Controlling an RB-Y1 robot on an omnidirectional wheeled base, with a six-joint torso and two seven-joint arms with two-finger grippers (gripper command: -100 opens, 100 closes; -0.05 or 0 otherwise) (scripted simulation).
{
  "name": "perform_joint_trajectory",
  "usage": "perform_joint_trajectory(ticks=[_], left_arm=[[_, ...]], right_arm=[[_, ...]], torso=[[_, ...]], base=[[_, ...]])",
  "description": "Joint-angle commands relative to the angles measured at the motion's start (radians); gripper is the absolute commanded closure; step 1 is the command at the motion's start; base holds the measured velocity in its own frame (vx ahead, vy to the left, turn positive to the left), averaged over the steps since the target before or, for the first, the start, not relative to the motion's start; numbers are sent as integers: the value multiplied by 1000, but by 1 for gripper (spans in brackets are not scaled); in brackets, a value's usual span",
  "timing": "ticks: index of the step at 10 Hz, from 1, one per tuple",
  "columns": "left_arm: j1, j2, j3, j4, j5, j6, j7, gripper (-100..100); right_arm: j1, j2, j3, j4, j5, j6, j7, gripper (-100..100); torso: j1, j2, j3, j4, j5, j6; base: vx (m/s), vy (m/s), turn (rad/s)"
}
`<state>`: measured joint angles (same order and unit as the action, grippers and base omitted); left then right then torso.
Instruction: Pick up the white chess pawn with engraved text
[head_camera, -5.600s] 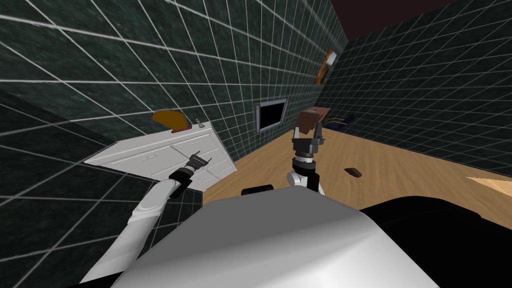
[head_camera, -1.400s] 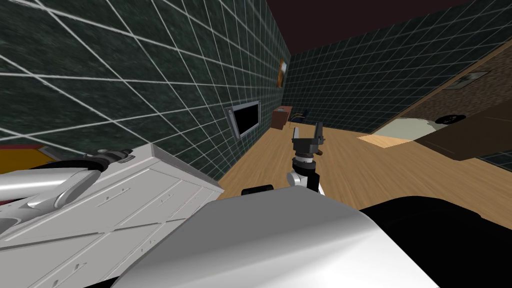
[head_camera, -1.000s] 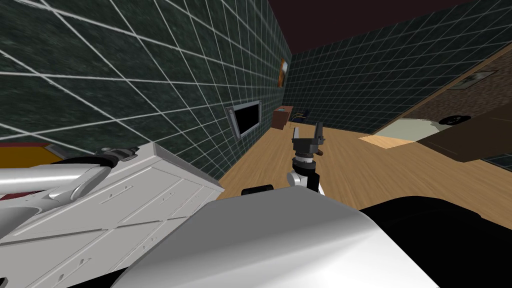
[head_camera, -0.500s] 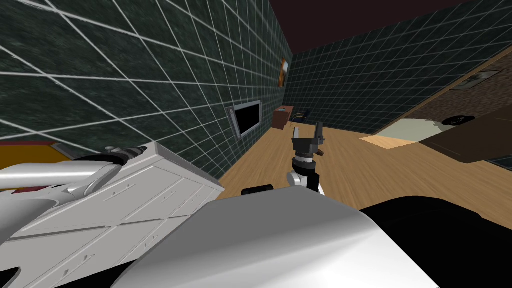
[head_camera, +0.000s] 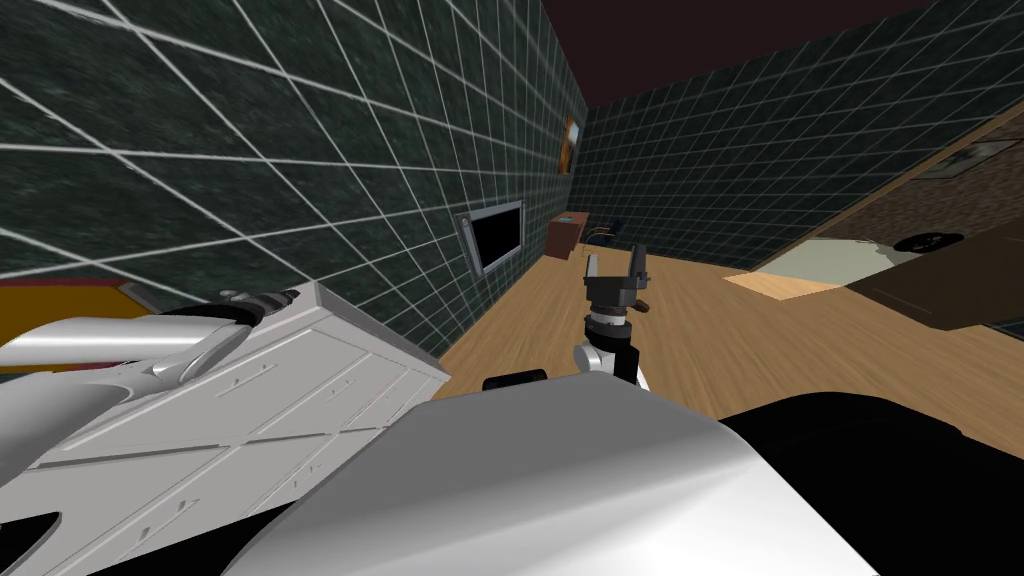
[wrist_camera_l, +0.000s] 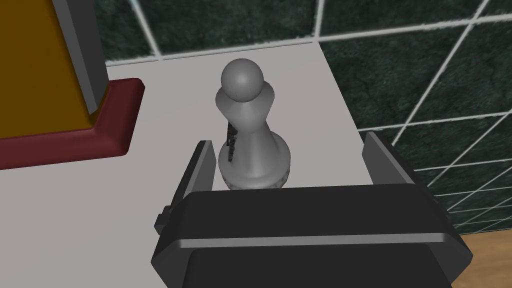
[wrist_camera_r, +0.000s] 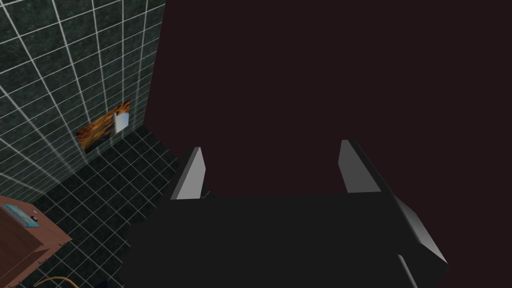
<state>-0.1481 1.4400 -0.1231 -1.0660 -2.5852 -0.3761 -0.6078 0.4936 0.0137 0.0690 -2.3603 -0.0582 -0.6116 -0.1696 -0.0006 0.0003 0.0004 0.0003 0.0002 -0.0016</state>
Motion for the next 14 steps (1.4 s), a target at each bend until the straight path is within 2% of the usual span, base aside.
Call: perform_joint_trajectory(ticks=[1, 2, 3, 4, 5, 7, 8, 10, 11, 12, 14], left_arm=[[-50, 3, -50, 11, -8, 7, 22, -100], [-50, 3, -75, 11, -8, 7, 22, -100], [-50, 3, -82, 11, -8, 7, 22, -100], [-97, 15, -121, 45, -7, 25, 56, -100], [-118, 15, -144, 45, -7, 25, 56, -100], [-128, 15, -185, 45, -7, 25, 56, -100], [-169, 28, -220, 80, -7, 43, 90, -100], [-205, 28, -269, 80, -7, 43, 90, -100], [-205, 28, -288, 80, -7, 43, 90, -100], [-251, 40, -324, 114, -7, 60, 124, -100], [-283, 40, -372, 114, -7, 60, 124, -100]], right_arm=[[0, 0, 0, 0, 0, 0, 0, 0], [0, 0, 0, 0, 0, 0, 0, 0], [0, 0, 0, 0, 0, 0, 0, 0], [0, 0, 0, 0, 0, 0, 0, 0], [0, 0, 0, 0, 0, 0, 0, 0], [0, 0, 0, 0, 0, 0, 0, 0], [0, 0, 0, 0, 0, 0, 0, 0], [0, 0, 0, 0, 0, 0, 0, 0], [0, 0, 0, 0, 0, 0, 0, 0], [0, 0, 0, 0, 0, 0, 0, 0], [0, 0, 0, 0, 0, 0, 0, 0]], torso=[[0, 0, 0, 0, 0, 0], [0, 0, 0, 0, 0, 0], [0, 0, 0, 0, 0, 0], [0, -1, -1, 0, 1, 1], [0, 0, 0, 0, 0, 0], [0, -1, -1, 0, 1, 1], [0, -1, -1, -1, 1, 1], [0, 0, 0, 0, 1, 1], [0, -1, -1, 0, 1, 1], [0, -1, -1, -1, 1, 1], [0, 0, 0, 0, 0, 1]], base=[[-11, 4, 31], [-5, 2, -9], [0, 0, 0], [-10, 3, 43], [-11, 4, 26], [0, 0, 0], [-7, 4, 51], [-9, 3, 9], [0, 0, 0], [-10, 2, 43], [-5, 2, 15]])
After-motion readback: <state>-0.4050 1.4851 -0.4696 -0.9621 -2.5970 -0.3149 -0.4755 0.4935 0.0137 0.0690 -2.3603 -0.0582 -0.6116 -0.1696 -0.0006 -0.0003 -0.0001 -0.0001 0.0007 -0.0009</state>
